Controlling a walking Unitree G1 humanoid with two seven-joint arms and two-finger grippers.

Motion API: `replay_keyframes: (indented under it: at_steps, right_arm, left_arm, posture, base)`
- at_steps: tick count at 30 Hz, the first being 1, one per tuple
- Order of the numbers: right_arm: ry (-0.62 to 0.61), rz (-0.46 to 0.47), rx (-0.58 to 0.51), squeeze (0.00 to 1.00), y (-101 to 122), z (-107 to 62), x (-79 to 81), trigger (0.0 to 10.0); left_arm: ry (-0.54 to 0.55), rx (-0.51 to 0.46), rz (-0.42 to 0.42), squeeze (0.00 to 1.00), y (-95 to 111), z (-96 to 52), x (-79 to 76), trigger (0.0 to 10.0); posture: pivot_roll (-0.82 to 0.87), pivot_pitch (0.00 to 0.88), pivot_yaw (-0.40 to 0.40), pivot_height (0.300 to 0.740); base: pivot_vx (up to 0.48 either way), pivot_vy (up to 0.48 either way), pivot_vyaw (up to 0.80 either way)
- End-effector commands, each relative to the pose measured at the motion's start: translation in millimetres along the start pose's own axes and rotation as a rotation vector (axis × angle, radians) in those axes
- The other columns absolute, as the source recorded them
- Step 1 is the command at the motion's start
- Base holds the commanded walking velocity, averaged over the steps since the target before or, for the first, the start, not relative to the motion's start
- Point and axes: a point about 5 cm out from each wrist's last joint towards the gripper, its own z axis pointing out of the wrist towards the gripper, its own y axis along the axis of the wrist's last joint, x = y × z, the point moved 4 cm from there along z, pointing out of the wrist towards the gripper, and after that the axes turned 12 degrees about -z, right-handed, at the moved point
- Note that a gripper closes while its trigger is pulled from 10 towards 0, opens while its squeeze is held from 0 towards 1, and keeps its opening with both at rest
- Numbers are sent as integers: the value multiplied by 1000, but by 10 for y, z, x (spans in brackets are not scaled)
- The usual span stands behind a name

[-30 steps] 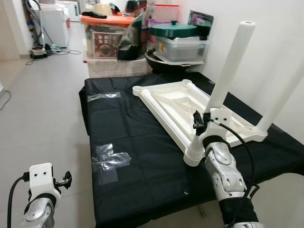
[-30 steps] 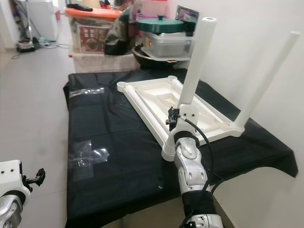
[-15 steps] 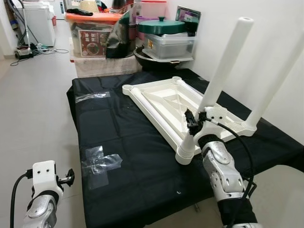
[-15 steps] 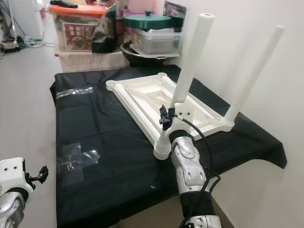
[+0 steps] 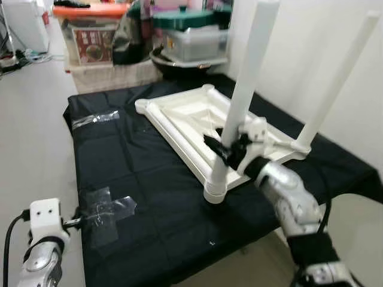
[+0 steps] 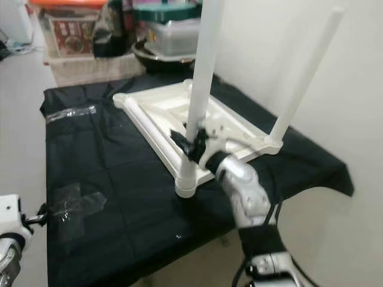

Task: Building children table

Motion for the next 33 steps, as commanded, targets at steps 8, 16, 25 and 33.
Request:
replay_keyframes:
  at_steps: [8,16,25,33]
  right_arm:
    - [364,-17,-156,0,502,277,417,10000]
    - [466,-13,-145,0,499,407,556,10000]
    - [536,-12,-155,0,567,441,598,10000]
    - [602,10,-182,0,603,476,793,10000]
  left_arm:
    - [-317,-95,77,0,328,-110,-537,10000]
    - [-611,-85,150,0,454,-370,-888,10000]
    - [-712,0,202,0,394,-575,-717,10000]
    - [-816,-1,208,0,446,-585,-911,10000]
  posture:
    - [18,0,-62,740]
    - [41,0,-77,740]
    - [49,0,-70,740]
    - [36,0,-53,740]
  base:
    - [0,0,0]
    - [0,0,0]
    - [0,0,0]
    - [0,0,0]
